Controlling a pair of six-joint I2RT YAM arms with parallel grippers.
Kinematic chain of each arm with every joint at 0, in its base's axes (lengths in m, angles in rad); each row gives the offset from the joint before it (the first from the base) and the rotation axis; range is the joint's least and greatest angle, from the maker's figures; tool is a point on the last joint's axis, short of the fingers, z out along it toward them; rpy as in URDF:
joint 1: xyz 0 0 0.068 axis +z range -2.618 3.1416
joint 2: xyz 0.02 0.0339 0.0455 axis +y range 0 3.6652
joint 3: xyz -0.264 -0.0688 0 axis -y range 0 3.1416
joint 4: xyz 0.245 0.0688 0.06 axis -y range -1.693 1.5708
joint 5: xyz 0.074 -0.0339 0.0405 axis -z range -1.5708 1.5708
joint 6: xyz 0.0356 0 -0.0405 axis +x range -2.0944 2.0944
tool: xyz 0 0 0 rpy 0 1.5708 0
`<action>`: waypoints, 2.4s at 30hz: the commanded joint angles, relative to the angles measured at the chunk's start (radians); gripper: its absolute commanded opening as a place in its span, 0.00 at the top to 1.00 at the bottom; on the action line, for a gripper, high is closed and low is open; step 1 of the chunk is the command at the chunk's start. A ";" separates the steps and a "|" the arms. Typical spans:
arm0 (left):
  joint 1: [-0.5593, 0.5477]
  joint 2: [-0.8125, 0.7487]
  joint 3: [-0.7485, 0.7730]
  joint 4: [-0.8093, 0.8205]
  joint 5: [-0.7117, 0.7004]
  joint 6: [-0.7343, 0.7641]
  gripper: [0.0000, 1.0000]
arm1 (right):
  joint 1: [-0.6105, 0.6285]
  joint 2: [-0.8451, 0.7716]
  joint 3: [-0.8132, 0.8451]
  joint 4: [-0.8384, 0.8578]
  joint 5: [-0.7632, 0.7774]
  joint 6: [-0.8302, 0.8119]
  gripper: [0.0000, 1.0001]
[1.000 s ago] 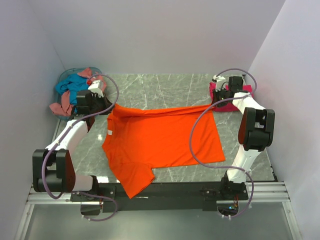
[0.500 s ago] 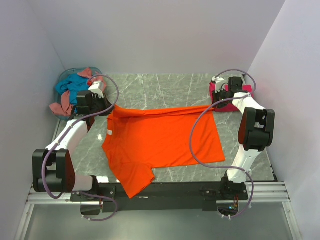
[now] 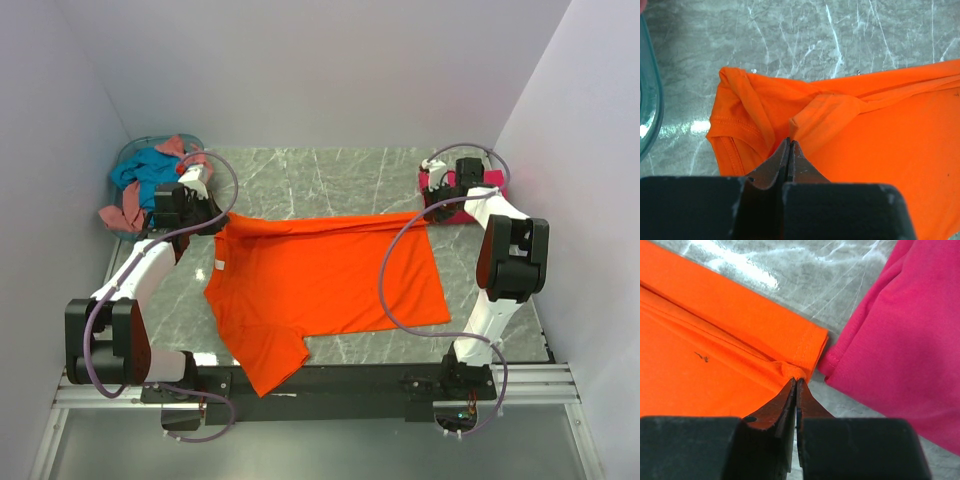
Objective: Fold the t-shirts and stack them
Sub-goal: Fold the tshirt
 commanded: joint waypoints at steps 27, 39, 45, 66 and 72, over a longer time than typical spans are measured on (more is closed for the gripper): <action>0.004 -0.077 -0.021 -0.046 0.024 0.049 1.00 | -0.056 -0.208 -0.152 0.008 -0.075 -0.140 0.53; 0.004 -0.098 -0.050 -0.063 0.039 0.061 1.00 | -0.046 0.007 0.103 -0.140 -0.169 -0.014 0.54; 0.004 -0.090 -0.049 -0.060 0.042 0.061 1.00 | -0.038 0.081 0.187 -0.170 -0.130 0.026 0.57; 0.004 -0.081 -0.052 -0.055 0.050 0.061 1.00 | -0.001 0.174 0.284 -0.272 -0.064 0.004 0.69; 0.004 -0.080 -0.053 -0.057 0.048 0.064 1.00 | -0.001 0.153 0.264 -0.255 -0.078 -0.008 0.84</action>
